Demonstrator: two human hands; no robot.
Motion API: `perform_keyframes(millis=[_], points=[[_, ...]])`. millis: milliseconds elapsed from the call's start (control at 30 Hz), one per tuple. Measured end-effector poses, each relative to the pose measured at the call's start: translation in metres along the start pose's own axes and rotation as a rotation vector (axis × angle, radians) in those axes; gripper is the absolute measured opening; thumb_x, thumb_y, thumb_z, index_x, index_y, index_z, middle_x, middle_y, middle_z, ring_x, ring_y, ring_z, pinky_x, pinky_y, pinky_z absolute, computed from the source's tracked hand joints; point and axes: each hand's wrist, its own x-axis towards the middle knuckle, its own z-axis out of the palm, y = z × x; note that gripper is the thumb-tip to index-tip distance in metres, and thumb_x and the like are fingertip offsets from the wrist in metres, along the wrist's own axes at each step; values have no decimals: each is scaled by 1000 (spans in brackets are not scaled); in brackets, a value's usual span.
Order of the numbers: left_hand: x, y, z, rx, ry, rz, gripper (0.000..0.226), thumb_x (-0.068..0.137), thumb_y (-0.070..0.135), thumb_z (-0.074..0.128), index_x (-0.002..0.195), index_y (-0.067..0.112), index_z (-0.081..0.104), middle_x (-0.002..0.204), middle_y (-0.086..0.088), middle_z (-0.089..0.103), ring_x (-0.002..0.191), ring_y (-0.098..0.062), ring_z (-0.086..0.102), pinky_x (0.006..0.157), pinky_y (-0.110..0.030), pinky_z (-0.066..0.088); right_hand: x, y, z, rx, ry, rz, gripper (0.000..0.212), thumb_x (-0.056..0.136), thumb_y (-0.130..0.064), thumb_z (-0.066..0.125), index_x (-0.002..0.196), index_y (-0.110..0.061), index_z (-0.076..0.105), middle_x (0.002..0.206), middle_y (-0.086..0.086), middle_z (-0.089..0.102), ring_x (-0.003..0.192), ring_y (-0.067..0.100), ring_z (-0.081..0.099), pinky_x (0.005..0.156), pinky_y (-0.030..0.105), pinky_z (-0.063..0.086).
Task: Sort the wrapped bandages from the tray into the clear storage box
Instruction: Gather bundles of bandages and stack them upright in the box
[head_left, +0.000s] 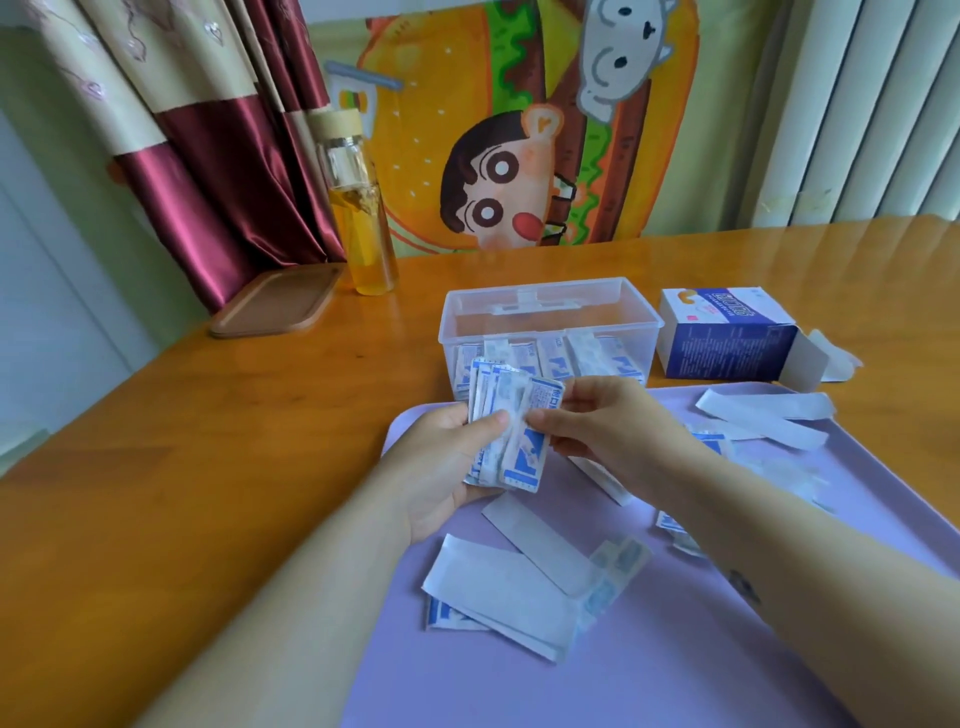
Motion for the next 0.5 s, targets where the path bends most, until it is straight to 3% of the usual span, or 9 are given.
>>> perform_keyframes(millis=[133,200,300,400,500], points=[[-1,9,-12,5,187,137,14,96,9,50,94,17,62,76,0,73,68,-10,70,73,-32,53,2,-10,-5,-115,140,-50,9,80,-15,72,82,-12,63,65,3,63,59,14,53,65,30,45],[-1,14,-19,6,271,195,14,95,9,52,94,20,60,81,1,71,66,-6,70,69,-28,52,5,-17,1,-128,112,-42,20,80,-14,72,97,-11,62,66,2,64,57,13,54,62,28,46],[-4,17,-25,-26,295,195,15,92,8,56,105,15,61,94,-5,71,76,-14,70,67,-30,53,9,-27,20,-169,78,-83,38,83,-15,69,119,-8,58,75,-2,65,57,10,59,55,21,47],[-6,15,-21,-31,228,149,14,90,6,59,102,13,63,93,-9,71,78,-21,68,70,-34,53,8,-35,30,-170,66,-146,27,85,-28,67,105,-10,66,74,-3,62,54,6,57,54,19,46],[-5,11,-15,-33,123,86,14,92,6,54,102,12,63,86,-10,71,75,-20,68,69,-33,53,5,-24,34,-164,-2,-100,22,82,-23,71,78,-5,60,56,-1,56,44,2,51,49,17,41]])
